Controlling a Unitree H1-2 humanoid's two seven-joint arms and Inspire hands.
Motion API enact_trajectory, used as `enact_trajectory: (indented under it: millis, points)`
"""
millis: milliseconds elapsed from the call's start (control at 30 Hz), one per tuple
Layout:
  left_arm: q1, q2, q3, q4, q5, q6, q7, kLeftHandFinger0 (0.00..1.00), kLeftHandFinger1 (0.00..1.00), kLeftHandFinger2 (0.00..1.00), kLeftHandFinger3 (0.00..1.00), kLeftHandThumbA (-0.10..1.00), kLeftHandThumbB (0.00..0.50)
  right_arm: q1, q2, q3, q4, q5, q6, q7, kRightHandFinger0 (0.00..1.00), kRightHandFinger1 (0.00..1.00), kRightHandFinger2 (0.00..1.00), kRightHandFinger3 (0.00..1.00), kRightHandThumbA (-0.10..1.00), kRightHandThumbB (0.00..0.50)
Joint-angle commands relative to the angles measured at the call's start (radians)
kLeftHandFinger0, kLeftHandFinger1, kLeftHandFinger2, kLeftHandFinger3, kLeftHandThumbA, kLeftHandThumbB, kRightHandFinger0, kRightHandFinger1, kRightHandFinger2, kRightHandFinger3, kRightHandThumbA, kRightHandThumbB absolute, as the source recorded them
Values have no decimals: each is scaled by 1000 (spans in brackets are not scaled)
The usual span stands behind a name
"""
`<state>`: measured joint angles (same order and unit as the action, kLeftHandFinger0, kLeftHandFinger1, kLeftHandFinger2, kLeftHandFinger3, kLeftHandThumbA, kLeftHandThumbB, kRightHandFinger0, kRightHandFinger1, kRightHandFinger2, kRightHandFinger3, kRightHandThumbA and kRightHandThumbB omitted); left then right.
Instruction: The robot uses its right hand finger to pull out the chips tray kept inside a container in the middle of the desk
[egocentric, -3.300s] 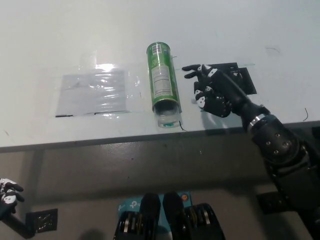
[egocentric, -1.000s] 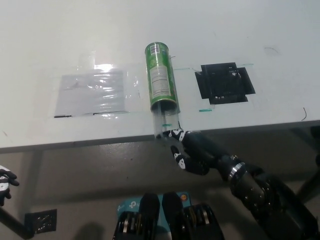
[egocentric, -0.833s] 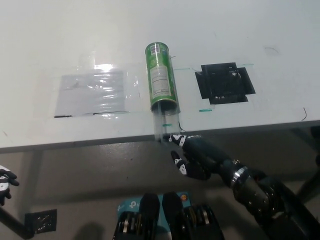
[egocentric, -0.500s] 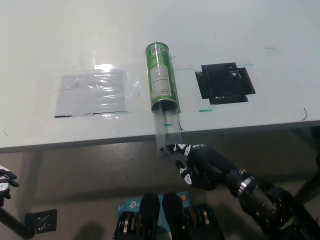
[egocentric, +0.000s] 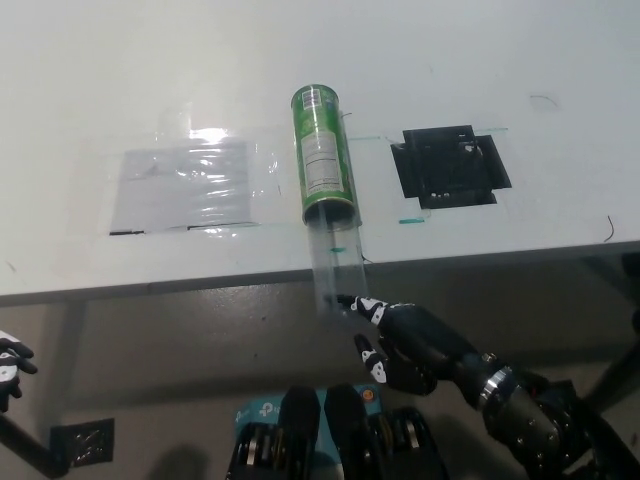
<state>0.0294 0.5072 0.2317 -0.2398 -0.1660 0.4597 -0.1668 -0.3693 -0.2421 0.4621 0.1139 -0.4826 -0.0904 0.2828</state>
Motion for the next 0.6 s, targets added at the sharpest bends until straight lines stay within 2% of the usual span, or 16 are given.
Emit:
enact_trajectory:
  millis: [0,100,167,200,300,467,567]
  points:
    - [-10,22,17,-16,-7,-1,-12,191,228,339,744,-100,0,-8,12,-20,-48,-3,34,9,26,99,1000,1000,-100,203]
    - [1,14,22,-21,-15,-1,-11,188,223,322,729,-100,0,-12,23,-40,-91,-4,62,0,22,66,1000,1000,-100,213]
    - [2,14,21,-22,-13,1,-10,194,229,329,726,-100,0,-16,21,-48,-126,-4,92,19,14,48,1000,1000,-100,203]
    - [2,13,22,-25,-13,6,-7,198,231,331,724,-100,0,-17,17,-53,-149,1,106,30,29,69,1000,1000,-100,205]
    - [6,15,23,-22,-14,-4,-12,203,233,330,726,-100,0,-1,14,-69,-189,29,118,43,0,2,1000,1000,-100,216]
    - [10,20,17,-18,-8,-13,-16,182,226,325,728,-100,0,43,-6,-87,-292,48,162,81,0,0,1000,1000,-100,216]
    - [9,17,20,-22,-9,2,-9,203,235,330,727,-100,0,79,-28,-108,-355,55,181,92,0,0,1000,1000,-100,231]
